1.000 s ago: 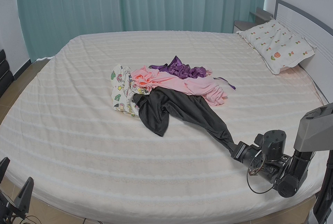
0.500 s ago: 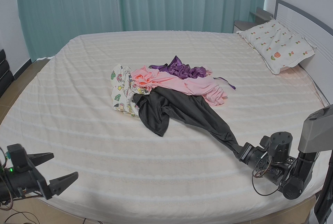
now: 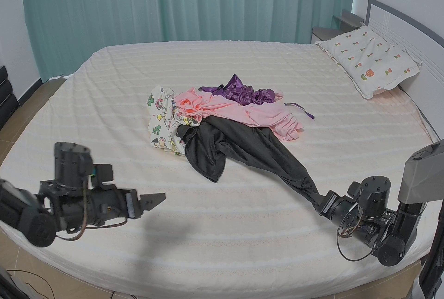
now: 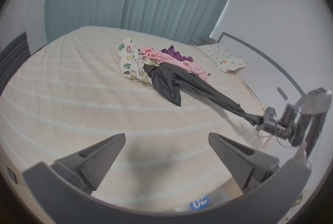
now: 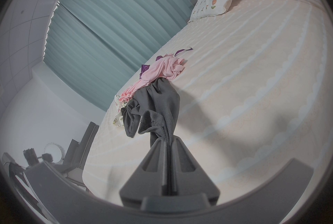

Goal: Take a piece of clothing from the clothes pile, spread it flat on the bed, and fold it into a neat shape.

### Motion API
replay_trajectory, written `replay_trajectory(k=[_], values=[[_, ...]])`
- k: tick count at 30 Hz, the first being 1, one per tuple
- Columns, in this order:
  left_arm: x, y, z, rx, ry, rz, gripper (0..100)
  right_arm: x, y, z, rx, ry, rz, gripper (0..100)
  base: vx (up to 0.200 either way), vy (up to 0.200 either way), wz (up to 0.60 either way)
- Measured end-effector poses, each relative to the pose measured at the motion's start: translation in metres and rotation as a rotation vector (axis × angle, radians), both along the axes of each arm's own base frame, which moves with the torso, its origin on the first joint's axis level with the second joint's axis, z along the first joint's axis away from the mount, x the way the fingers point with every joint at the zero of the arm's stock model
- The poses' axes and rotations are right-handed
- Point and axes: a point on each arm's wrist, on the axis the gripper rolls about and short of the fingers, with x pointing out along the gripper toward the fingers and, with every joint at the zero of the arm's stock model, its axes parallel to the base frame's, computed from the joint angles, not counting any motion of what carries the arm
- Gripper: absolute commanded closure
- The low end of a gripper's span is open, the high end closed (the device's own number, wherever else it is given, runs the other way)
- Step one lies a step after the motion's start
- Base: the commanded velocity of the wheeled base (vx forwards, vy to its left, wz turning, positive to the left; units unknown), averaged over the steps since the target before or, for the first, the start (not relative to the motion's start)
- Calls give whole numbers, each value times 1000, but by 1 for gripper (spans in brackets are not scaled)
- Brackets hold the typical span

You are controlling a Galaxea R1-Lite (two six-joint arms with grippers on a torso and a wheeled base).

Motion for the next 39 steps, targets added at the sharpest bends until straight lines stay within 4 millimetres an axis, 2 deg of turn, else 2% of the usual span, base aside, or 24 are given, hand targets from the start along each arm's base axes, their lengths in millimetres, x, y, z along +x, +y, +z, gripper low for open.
replay_trajectory(k=[8, 15, 20, 31, 32, 39], values=[[79, -62, -27, -50, 13, 55, 0, 1, 0, -1, -2, 4, -3, 100, 0, 0, 0], [127, -101, -61, -48, 5, 80, 0, 2, 0, -4, -7, 11, -2, 100, 0, 0, 0], [152, -120, -79, -50, -19, 98, 0, 2, 0, -6, -10, 16, -1, 100, 0, 0, 0], [181, -138, -109, -32, -48, 144, 0, 1, 1, -9, -14, 26, 1, 100, 0, 0, 0], [182, -138, -110, -29, -52, 150, 100, 1, 1, -9, -15, 27, 1, 100, 0, 0, 0], [196, -144, -116, -18, -99, 212, 100, 1, 0, -11, -21, 38, 1, 100, 0, 0, 0]])
